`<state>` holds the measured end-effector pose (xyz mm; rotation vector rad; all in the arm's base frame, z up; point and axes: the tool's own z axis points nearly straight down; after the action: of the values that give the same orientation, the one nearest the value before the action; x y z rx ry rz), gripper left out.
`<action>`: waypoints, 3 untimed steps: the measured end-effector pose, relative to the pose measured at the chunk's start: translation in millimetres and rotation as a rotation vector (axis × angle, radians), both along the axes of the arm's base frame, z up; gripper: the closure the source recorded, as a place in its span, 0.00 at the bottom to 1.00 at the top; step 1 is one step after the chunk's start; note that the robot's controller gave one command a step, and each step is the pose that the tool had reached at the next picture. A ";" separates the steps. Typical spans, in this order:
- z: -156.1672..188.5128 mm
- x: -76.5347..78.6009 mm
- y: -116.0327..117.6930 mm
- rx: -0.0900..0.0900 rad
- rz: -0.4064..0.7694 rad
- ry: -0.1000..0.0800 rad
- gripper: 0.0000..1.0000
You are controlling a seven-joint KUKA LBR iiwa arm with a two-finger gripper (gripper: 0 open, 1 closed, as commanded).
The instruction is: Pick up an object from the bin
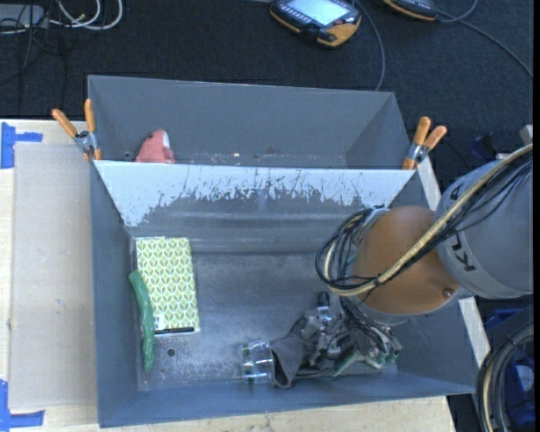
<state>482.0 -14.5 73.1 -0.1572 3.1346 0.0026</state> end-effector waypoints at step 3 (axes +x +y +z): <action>62.0 0.3 0.6 0.000 0.000 -0.001 1.00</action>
Offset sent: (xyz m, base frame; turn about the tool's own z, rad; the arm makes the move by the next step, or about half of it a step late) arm 0.0003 -0.0001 0.0251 0.0000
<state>482.3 -13.9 135.1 -0.1565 3.1337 0.0024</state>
